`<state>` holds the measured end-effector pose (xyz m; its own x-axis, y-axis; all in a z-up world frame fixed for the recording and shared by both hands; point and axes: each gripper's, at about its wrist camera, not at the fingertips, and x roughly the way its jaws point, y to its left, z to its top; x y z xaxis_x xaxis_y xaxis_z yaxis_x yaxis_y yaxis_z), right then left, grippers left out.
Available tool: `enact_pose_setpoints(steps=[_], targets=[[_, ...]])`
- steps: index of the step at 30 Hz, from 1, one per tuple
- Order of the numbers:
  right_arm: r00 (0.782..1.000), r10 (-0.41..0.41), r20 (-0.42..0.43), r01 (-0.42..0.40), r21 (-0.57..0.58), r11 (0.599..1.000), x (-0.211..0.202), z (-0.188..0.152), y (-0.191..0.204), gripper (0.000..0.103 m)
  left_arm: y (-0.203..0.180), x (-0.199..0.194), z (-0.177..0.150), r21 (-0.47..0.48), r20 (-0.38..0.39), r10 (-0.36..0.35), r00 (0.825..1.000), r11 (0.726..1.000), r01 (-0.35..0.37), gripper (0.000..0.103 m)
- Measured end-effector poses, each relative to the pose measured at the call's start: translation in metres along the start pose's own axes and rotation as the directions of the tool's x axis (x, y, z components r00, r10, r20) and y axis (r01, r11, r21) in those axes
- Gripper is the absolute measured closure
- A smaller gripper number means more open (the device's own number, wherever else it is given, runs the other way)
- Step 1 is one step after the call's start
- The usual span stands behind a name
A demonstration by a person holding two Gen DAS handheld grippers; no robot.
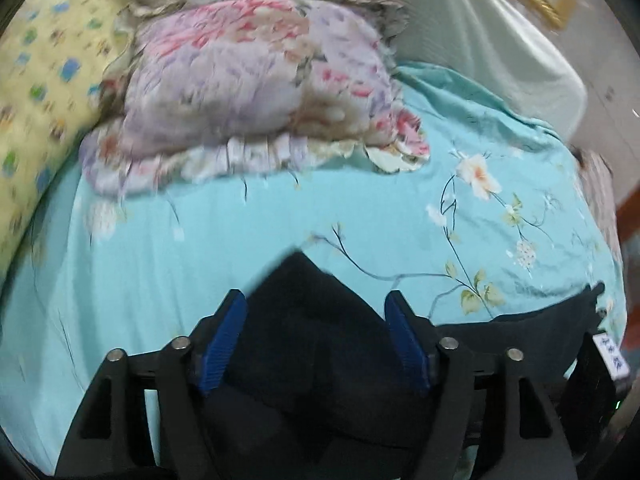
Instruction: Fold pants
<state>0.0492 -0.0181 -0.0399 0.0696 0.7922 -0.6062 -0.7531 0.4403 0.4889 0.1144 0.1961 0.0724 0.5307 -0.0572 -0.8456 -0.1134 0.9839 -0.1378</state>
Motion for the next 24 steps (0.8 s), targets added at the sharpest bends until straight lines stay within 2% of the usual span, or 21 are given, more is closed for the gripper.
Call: enact_pose_setpoints(steps=[2, 4, 6, 8, 10, 11, 12, 13, 18, 20, 24], targets=[[1.0, 0.001, -0.009, -0.001, -0.002, 1.0, 0.001, 0.001, -0.001, 0.096, 0.019, 0.007, 0.012, 0.037, 0.002, -0.018, 1.0, 0.999, 0.018, 0.03], [1.0, 0.002, -0.016, -0.002, -0.004, 1.0, 0.0, 0.001, -0.001, 0.096, 0.03, 0.021, 0.023, 0.071, -0.035, -0.099, 0.994, 0.992, 0.101, 0.03], [1.0, 0.002, -0.025, -0.002, -0.008, 1.0, 0.001, 0.003, -0.001, 0.096, 0.032, 0.034, 0.027, 0.114, -0.09, -0.183, 0.979, 0.975, 0.193, 0.03], [0.999, 0.0, -0.037, 0.0, -0.01, 1.0, 0.003, 0.005, -0.002, 0.096, 0.027, 0.047, 0.025, 0.148, -0.139, -0.226, 0.964, 0.958, 0.246, 0.031], [0.999, -0.006, -0.048, 0.005, -0.01, 1.0, 0.004, 0.006, -0.002, 0.096, 0.025, 0.058, 0.024, 0.168, -0.175, -0.244, 0.954, 0.947, 0.273, 0.037], [0.999, -0.011, -0.053, 0.011, -0.009, 1.0, 0.004, 0.007, -0.003, 0.096, 0.024, 0.063, 0.022, 0.178, -0.193, -0.244, 0.95, 0.944, 0.279, 0.056], [0.998, -0.015, -0.056, 0.014, -0.009, 1.0, 0.005, 0.008, -0.004, 0.096, 0.024, 0.065, 0.02, 0.188, -0.194, -0.235, 0.952, 0.944, 0.271, 0.083], [0.998, -0.024, -0.057, 0.024, -0.011, 1.0, 0.005, 0.009, -0.004, 0.096, 0.025, 0.065, 0.019, 0.195, -0.19, -0.232, 0.954, 0.943, 0.268, 0.093], [0.995, -0.095, -0.039, 0.094, -0.039, 0.995, 0.0, 0.019, -0.003, 0.097, 0.032, 0.027, 0.008, 0.229, -0.084, -0.264, 0.961, 0.934, 0.276, 0.098], [0.991, -0.132, -0.001, 0.131, -0.045, 0.99, -0.008, 0.027, -0.001, 0.097, 0.035, 0.002, 0.002, 0.242, -0.023, -0.267, 0.963, 0.934, 0.265, 0.099], [0.975, -0.196, 0.107, 0.202, -0.046, 0.978, -0.031, 0.043, 0.005, 0.097, 0.053, -0.049, -0.022, 0.237, 0.121, -0.276, 0.954, 0.941, 0.242, 0.099]])
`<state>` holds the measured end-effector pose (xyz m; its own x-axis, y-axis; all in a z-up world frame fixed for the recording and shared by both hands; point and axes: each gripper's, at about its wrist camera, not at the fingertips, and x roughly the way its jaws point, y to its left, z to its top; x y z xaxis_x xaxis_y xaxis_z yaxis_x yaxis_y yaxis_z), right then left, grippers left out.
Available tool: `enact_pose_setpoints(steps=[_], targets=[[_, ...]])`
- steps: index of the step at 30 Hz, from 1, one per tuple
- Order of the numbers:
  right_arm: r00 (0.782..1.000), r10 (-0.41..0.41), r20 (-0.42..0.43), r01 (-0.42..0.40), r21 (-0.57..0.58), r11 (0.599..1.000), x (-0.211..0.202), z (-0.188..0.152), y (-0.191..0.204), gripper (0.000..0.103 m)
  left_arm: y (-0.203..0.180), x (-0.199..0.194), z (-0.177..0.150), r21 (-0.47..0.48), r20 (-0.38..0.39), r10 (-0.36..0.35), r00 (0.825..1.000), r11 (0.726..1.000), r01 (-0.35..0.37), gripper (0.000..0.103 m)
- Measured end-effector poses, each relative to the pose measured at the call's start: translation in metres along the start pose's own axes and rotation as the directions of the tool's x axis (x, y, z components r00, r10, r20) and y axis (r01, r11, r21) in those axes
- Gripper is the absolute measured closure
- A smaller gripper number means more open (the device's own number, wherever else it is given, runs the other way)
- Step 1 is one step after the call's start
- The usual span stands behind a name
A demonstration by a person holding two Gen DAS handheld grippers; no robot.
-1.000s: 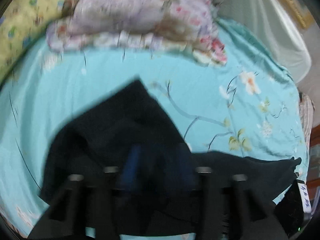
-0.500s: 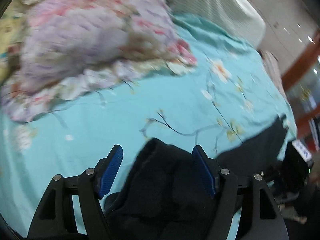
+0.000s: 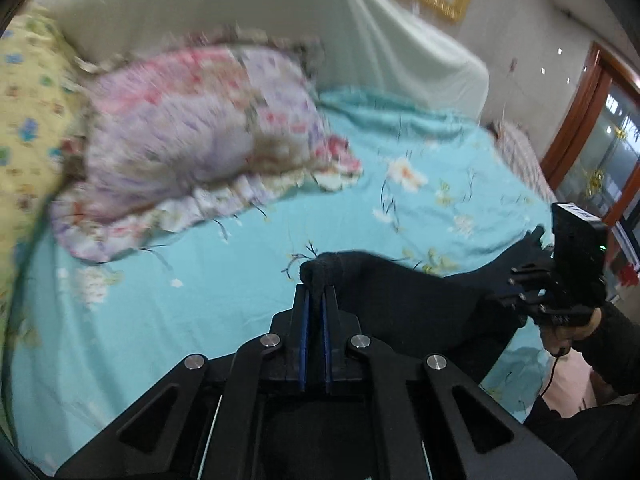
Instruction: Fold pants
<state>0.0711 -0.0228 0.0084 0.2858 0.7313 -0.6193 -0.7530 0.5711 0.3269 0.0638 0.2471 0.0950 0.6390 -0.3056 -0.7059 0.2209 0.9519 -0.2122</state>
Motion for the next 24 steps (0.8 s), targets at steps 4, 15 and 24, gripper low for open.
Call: enact_pose_setpoints(steps=[4, 15, 24], targets=[[0.998, -0.052, 0.036, 0.053, -0.04, 0.998, -0.009, -0.002, 0.01, 0.097, 0.007, -0.026, -0.029, -0.045, 0.066, 0.027, 0.997, 0.999, -0.024, 0.099], [0.992, -0.125, -0.027, 0.115, -0.24, 0.964, 0.018, -0.041, 0.061, 0.097, 0.014, -0.029, -0.097, -0.128, 0.103, 0.088, 0.991, 0.989, -0.074, 0.099], [0.987, -0.153, -0.052, 0.128, -0.33, 0.935, 0.026, -0.064, 0.075, 0.097, 0.026, -0.026, -0.135, -0.215, 0.093, 0.121, 0.988, 0.972, -0.098, 0.097]])
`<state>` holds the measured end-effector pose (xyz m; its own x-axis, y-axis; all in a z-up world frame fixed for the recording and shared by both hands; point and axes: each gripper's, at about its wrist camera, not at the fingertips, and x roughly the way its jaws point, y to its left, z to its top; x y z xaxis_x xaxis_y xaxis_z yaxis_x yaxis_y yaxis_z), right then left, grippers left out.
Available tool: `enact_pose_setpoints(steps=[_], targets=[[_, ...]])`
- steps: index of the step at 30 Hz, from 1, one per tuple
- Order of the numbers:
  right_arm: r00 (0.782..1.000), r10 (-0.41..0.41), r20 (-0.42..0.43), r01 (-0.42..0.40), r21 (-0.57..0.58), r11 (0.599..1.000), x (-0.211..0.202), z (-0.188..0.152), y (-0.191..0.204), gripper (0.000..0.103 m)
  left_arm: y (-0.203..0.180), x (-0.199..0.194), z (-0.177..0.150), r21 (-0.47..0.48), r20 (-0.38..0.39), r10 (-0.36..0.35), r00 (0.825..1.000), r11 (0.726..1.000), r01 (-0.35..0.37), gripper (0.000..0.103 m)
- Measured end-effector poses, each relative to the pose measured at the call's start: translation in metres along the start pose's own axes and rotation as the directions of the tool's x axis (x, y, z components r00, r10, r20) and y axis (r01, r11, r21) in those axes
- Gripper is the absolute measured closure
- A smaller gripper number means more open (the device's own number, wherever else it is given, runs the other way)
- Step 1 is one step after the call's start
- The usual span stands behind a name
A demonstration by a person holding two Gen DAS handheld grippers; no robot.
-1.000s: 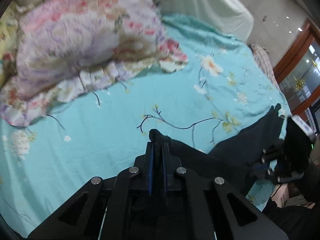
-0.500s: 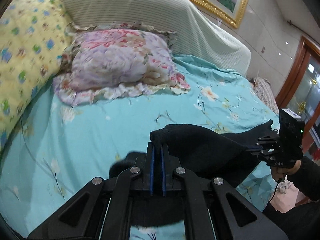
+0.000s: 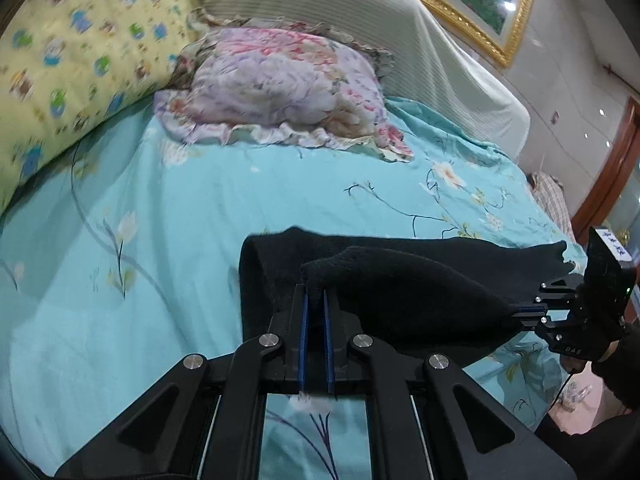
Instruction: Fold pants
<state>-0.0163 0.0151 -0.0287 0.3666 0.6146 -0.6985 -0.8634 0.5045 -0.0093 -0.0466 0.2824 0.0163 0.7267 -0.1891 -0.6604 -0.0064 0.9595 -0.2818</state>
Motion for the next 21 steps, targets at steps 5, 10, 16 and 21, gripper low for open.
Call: enact_pose_setpoints(steps=[5, 10, 16, 21], targets=[[0.999, 0.031, -0.021, -0.031, 0.036, 0.999, 0.007, -0.002, -0.001, 0.093, 0.007, -0.001, -0.013, -0.064, -0.001, 0.031, 1.0, 0.997, -0.031, 0.095], [0.998, 0.056, -0.01, -0.055, 0.079, 0.995, 0.006, -0.005, -0.003, 0.088, 0.011, -0.004, -0.025, -0.144, -0.042, 0.082, 0.996, 0.986, -0.087, 0.095], [0.996, 0.085, 0.029, -0.088, 0.115, 0.989, -0.001, -0.006, -0.004, 0.056, 0.004, -0.022, -0.037, -0.27, -0.052, 0.1, 0.994, 0.957, -0.111, 0.057], [0.989, 0.128, 0.072, -0.138, 0.151, 0.979, -0.009, 0.001, -0.007, 0.056, 0.0, -0.032, -0.042, -0.385, -0.051, 0.068, 0.996, 0.919, -0.082, 0.046]])
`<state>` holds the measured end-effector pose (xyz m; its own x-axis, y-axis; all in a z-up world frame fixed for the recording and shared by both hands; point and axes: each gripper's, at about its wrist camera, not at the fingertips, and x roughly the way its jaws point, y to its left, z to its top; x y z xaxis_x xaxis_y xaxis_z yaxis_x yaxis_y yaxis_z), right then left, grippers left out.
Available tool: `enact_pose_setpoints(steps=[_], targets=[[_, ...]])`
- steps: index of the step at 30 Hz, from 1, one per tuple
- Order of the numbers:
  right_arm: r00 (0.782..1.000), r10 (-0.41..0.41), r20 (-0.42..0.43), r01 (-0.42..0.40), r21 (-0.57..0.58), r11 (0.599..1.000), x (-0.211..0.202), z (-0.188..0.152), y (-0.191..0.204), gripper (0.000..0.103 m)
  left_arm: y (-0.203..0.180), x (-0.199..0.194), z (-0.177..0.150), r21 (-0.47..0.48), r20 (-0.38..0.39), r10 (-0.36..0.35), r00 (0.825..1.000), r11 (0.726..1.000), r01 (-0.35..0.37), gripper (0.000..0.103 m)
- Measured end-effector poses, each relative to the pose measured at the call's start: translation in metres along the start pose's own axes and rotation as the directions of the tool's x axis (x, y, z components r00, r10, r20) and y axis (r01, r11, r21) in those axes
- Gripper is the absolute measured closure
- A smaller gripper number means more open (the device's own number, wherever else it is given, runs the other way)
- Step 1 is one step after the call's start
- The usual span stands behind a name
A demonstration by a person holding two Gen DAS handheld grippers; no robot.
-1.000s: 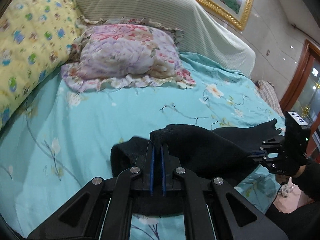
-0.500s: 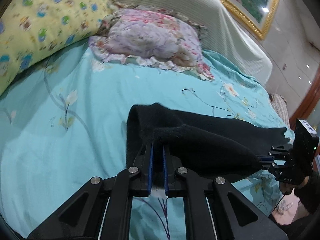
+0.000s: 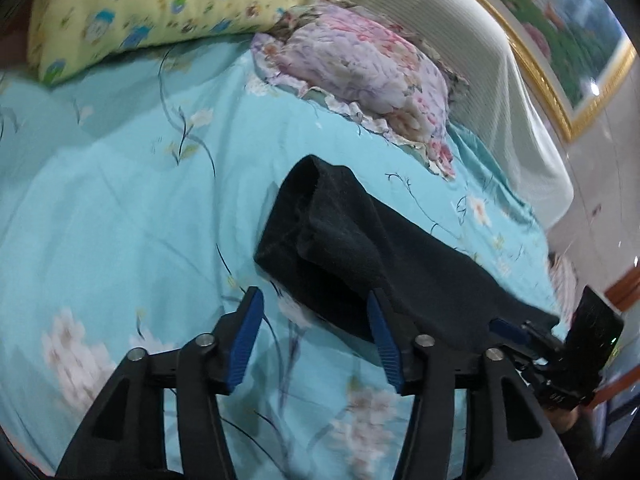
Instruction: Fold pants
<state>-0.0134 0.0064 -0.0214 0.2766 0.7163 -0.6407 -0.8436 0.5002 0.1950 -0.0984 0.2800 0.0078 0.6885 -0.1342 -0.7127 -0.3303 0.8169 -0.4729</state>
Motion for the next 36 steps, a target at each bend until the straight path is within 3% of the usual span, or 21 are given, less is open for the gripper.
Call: enact_pose_setpoints(steps=[9, 20, 27, 32, 36], targets=[[0.998, 0.026, 0.057, -0.032, 0.109, 0.993, -0.011, 0.016, -0.028, 0.056, -0.016, 0.01, -0.007, -0.084, -0.061, 0.019, 0.998, 0.996, -0.025, 0.044], [0.998, -0.056, 0.041, 0.045, 0.227, 0.973, -0.014, 0.048, -0.086, 0.056, -0.019, 0.033, -0.004, -0.138, -0.11, 0.041, 0.993, 0.989, -0.056, 0.043], [0.997, -0.024, -0.067, 0.044, 0.314, 0.948, 0.029, 0.074, -0.137, 0.056, -0.013, 0.042, 0.001, -0.145, -0.112, 0.067, 0.991, 0.986, -0.083, 0.043], [0.976, -0.01, -0.219, 0.056, 0.202, 0.978, 0.065, 0.072, -0.13, 0.064, -0.007, 0.05, -0.003, -0.149, -0.114, 0.064, 0.991, 0.986, -0.081, 0.043], [0.959, -0.015, -0.282, 0.036, 0.07, 0.997, 0.075, 0.066, -0.112, 0.066, -0.008, 0.055, 0.001, -0.146, -0.111, 0.061, 0.992, 0.986, -0.077, 0.043]])
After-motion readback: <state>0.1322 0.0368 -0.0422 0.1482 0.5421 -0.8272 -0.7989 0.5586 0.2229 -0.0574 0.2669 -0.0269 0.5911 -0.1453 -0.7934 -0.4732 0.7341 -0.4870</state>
